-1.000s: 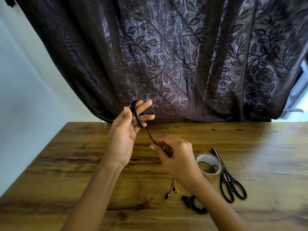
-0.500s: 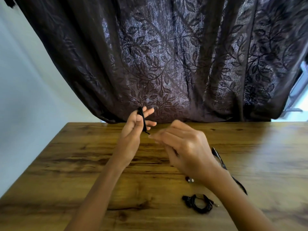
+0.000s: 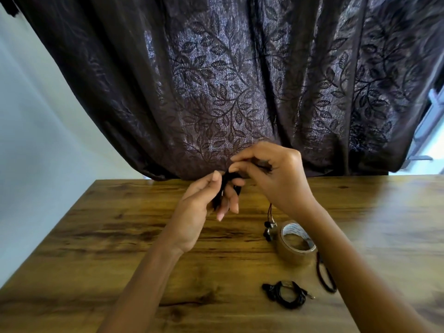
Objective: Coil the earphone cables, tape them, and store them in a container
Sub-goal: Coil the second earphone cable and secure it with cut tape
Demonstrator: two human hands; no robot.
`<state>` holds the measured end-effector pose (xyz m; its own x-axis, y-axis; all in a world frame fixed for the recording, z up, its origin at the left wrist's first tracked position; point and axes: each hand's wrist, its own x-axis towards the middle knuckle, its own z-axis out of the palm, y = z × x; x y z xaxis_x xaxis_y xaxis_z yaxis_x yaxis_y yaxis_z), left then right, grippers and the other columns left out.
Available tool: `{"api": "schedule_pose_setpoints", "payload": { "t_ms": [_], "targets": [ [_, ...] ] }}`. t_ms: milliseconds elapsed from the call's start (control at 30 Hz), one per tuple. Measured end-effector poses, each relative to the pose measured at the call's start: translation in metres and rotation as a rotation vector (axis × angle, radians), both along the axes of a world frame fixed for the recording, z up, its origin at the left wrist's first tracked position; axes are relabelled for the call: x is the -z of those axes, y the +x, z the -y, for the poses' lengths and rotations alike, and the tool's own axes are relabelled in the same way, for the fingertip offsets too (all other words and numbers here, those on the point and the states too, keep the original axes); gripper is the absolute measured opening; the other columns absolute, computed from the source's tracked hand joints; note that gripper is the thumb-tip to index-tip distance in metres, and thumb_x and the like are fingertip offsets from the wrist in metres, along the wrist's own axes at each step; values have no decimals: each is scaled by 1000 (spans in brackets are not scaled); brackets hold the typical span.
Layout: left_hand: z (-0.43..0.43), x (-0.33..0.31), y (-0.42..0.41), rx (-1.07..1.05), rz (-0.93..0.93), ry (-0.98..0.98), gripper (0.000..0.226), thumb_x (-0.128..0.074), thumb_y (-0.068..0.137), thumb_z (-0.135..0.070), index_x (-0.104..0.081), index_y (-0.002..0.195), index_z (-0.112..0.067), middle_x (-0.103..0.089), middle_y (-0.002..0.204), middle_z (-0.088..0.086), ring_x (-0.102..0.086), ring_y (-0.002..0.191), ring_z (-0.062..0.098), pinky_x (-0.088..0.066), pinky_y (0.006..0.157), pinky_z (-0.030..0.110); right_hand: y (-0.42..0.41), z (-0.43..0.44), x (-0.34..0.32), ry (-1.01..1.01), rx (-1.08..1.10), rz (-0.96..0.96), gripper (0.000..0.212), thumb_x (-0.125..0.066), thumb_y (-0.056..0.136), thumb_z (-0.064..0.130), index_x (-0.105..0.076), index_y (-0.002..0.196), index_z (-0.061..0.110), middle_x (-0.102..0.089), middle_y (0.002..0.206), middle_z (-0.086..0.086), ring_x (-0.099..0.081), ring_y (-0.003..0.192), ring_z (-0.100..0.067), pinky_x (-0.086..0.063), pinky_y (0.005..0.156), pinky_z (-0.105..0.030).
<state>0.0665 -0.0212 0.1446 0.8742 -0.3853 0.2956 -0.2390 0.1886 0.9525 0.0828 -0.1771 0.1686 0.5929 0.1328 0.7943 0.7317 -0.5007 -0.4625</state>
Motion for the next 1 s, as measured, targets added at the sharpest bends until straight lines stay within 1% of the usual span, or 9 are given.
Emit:
{"api": "schedule_pose_setpoints", "payload": {
  "t_ms": [167,233,333,467,533,600,767,867,1000],
  "targets": [
    [1,-3,-2,-5,-113,-153,38,-37,87,-31,-66,85,-7,-52,50,-1,-36,42,5,-30,52,22,3,-3,18,135,-32,-92,7,-67,81,10,-73,85,10,-67,80,13,-63,76,2,-48,70,-13],
    [-1,-5,0,-12,-183,-267,39,-38,86,-30,-70,80,-8,-49,49,-1,-35,41,6,-29,47,17,4,-3,26,179,-28,-147,8,-67,82,9,-72,87,14,-67,78,14,-62,72,5,-45,67,-10],
    [-6,-8,4,0,-247,-387,42,-38,87,-30,-73,76,-11,-47,49,-1,-34,39,5,-31,47,14,2,0,36,253,-59,-244,11,-67,84,15,-69,85,26,-67,69,12,-60,62,1,-46,60,-15],
    [-7,-10,5,-3,-286,-469,40,-38,87,-28,-71,82,-6,-48,52,0,-38,41,5,-33,43,12,-6,-1,47,282,-38,-301,10,-66,83,24,-67,82,34,-67,65,5,-60,57,-22,-49,53,-34],
    [-6,-10,7,-19,-283,-512,37,-38,88,-27,-65,95,-2,-52,57,-1,-42,46,5,-37,46,12,-10,-2,53,272,-24,-330,6,-65,84,22,-69,85,26,-65,63,6,-54,52,-10,-46,48,-25],
    [-7,-10,10,-44,-259,-548,35,-35,91,-25,-58,105,-2,-56,64,-2,-46,54,6,-42,54,13,-14,-3,61,237,-4,-364,7,-64,85,19,-70,89,20,-64,64,7,-51,51,-4,-41,47,-14],
    [-8,-10,15,-126,-135,-484,31,-32,93,-25,-54,108,-9,-70,82,-4,-58,69,7,-50,72,17,-26,-9,79,92,32,-369,19,-64,86,18,-69,105,15,-64,77,18,-61,69,0,-47,60,-11],
    [-5,-3,17,-170,-55,-403,26,-32,94,-20,-50,111,-12,-70,97,-2,-62,79,7,-49,78,18,-33,-15,83,-95,94,-238,28,-61,86,22,-65,114,15,-67,96,12,-62,85,-1,-51,72,-16],
    [-5,9,22,-245,58,-234,24,-37,93,-22,-46,114,-20,-64,110,-2,-60,92,9,-45,88,22,-37,-16,79,-324,151,-5,24,-57,86,12,-67,109,11,-66,88,4,-59,76,-9,-51,62,-28]
  ]
}}
